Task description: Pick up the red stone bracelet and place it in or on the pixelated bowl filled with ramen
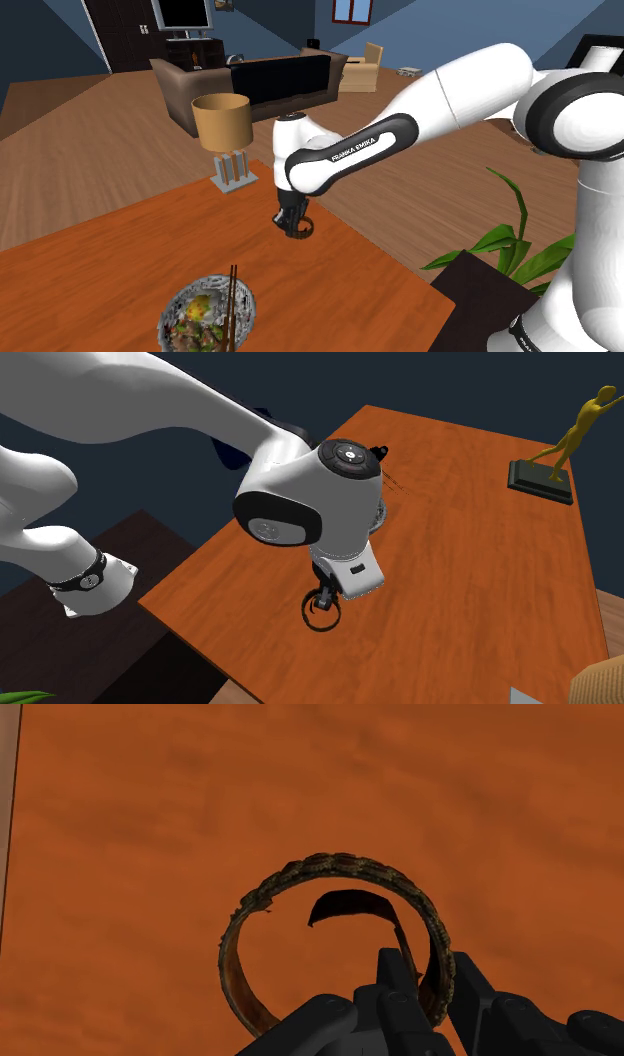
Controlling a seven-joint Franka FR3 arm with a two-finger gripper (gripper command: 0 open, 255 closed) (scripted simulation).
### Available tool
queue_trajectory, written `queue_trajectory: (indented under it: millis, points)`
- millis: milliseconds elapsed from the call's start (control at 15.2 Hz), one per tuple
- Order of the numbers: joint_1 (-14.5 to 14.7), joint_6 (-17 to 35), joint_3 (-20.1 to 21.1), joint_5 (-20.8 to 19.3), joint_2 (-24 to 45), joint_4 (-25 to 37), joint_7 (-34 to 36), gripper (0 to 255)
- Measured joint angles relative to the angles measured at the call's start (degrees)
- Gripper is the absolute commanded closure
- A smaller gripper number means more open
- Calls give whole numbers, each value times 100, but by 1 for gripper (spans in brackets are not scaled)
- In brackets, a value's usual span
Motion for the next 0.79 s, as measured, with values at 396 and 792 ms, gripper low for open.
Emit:
queue_trajectory:
  millis: [396, 792]
  points:
    - [-19, -400, 36, 70, -208, 200, -23, 255]
    - [-42, -760, 68, 143, -430, 346, -49, 255]
